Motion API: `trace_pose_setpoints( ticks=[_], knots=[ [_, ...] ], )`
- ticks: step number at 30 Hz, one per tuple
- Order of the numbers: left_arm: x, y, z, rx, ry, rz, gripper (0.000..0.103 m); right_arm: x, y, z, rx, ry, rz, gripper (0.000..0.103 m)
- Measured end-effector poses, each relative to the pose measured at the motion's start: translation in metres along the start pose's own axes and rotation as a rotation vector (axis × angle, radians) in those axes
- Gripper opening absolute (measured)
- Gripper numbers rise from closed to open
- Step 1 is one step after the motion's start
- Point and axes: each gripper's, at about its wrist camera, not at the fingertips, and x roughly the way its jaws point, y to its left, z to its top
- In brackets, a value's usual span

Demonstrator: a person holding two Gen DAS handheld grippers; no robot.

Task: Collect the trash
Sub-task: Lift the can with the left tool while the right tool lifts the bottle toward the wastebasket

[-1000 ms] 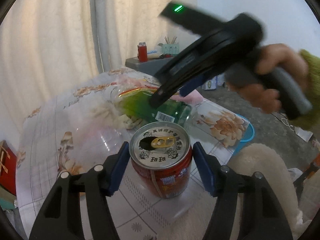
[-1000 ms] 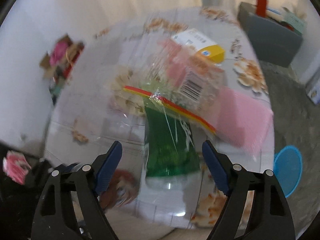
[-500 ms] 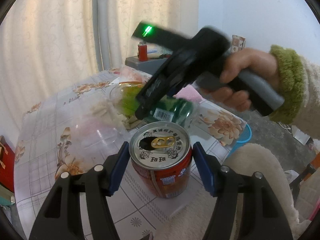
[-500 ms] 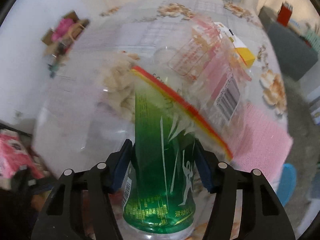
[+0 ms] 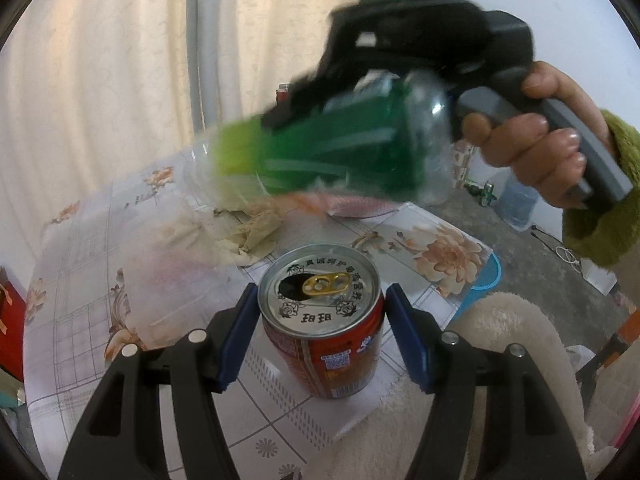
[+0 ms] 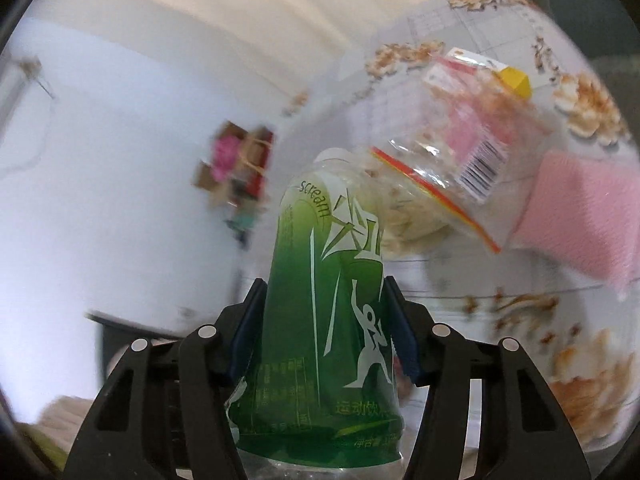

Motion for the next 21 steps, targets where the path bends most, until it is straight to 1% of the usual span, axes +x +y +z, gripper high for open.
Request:
trace_pose_setpoints(
  ticks=[3,4,5,9,11,12,14,16,17,18,20,21],
  knots=[
    [0.000,0.001,0.001,-0.014,0.001,-0.006,0.063,-0.004,0.001,0.004,0.060,-0.050,0.177,0.054],
    [0.000,0.002,0.002,-0.021,0.002,-0.012,0.063,-0.004,0.002,0.003,0.069,-0.056,0.212,0.054],
    [0.001,0.004,0.003,-0.031,0.004,-0.019,0.063,-0.006,0.003,0.003,0.081,-0.069,0.271,0.054],
    [-0.006,0.005,0.012,-0.049,-0.018,-0.042,0.063,-0.014,0.016,0.004,0.075,-0.119,0.392,0.054],
    [-0.013,0.004,0.017,-0.048,-0.037,-0.053,0.063,-0.028,0.022,0.003,0.070,-0.159,0.456,0.054],
    [-0.016,0.003,0.018,-0.047,-0.045,-0.059,0.063,-0.037,0.023,-0.002,0.065,-0.183,0.474,0.054],
    [-0.021,0.000,0.029,-0.040,-0.065,-0.081,0.063,-0.059,0.025,-0.010,0.054,-0.244,0.491,0.054],
    [-0.022,-0.006,0.044,-0.024,-0.085,-0.115,0.063,-0.079,0.021,-0.024,0.051,-0.296,0.484,0.054],
    [-0.021,-0.011,0.052,-0.013,-0.095,-0.135,0.063,-0.093,0.016,-0.032,0.051,-0.338,0.472,0.055],
    [-0.020,-0.015,0.059,-0.004,-0.102,-0.151,0.063,-0.106,0.009,-0.040,0.055,-0.379,0.455,0.055],
    [-0.013,-0.030,0.079,0.024,-0.120,-0.206,0.063,-0.145,-0.006,-0.066,0.075,-0.479,0.401,0.055],
    [-0.007,-0.043,0.091,0.044,-0.129,-0.247,0.063,-0.163,-0.016,-0.079,0.092,-0.530,0.371,0.055]
  ],
)
